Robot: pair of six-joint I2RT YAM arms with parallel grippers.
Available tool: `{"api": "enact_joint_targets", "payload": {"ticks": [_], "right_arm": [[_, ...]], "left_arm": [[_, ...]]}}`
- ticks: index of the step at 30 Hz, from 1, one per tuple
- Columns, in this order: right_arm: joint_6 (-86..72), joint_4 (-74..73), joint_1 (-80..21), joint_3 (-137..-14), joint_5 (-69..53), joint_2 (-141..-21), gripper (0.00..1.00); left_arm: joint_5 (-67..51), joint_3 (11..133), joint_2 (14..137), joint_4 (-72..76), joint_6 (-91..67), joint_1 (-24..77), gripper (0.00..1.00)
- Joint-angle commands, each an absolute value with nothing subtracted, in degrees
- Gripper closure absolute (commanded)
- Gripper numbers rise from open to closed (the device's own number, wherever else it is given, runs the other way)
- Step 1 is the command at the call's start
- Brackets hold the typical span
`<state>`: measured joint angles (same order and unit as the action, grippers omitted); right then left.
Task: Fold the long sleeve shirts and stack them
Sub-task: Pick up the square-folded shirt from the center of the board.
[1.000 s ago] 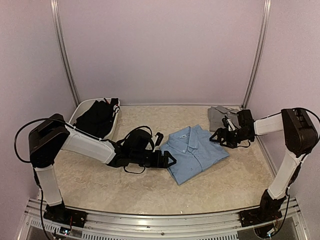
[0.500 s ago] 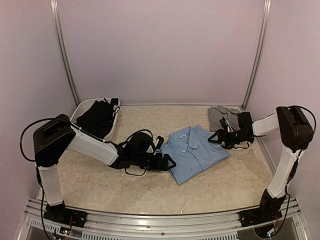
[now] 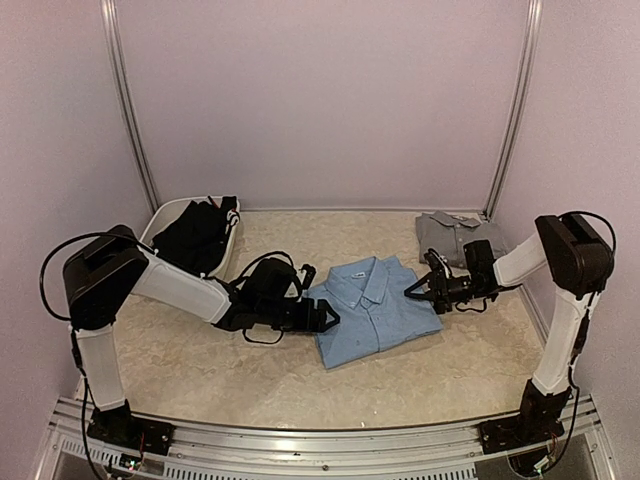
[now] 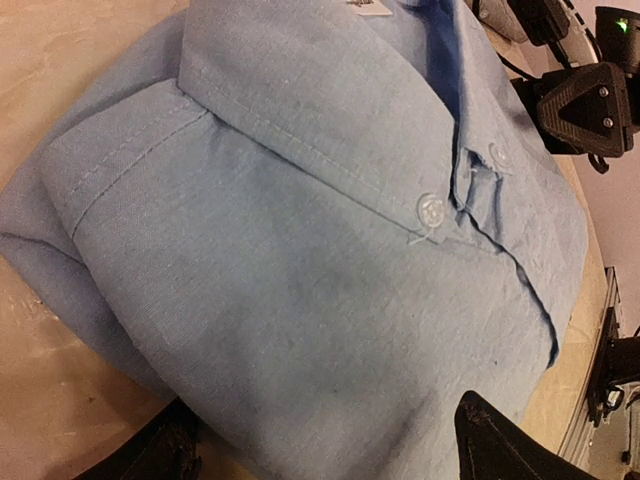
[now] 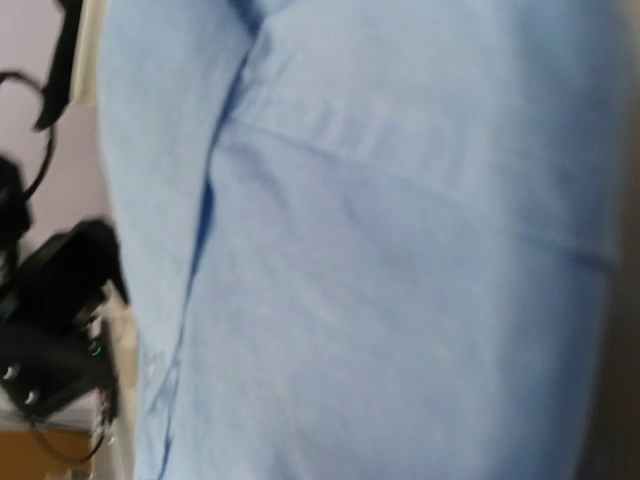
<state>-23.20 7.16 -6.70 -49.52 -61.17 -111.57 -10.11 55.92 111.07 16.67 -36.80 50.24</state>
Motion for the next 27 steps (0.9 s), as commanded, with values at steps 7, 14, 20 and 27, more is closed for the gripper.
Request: {"api": "enact_joint_targets", "payload": {"ticks": [7, 14, 20, 27], "right_arm": [[-31.81, 14.42, -11.6, -47.38, -63.64, -117.02, 0.46], [-33.77, 17.52, -14.26, -49.26, -64.8, -117.9, 0.52], [-33.76, 18.39, -15.7, -51.15, -65.08, -118.02, 0.64], [-34.86, 20.18, -12.62, -51.17, -64.97, -114.0, 1.0]], "left_arm": [[-8.83, 54.19, 108.9, 15.43, -34.89, 48.85, 0.16], [-8.45, 54.08, 108.5, 15.62, -34.78, 48.93, 0.16], [-8.49, 53.99, 108.24, 15.56, -34.59, 49.02, 0.16], [-7.13, 53.27, 106.05, 14.87, -33.54, 48.57, 0.16]]}}
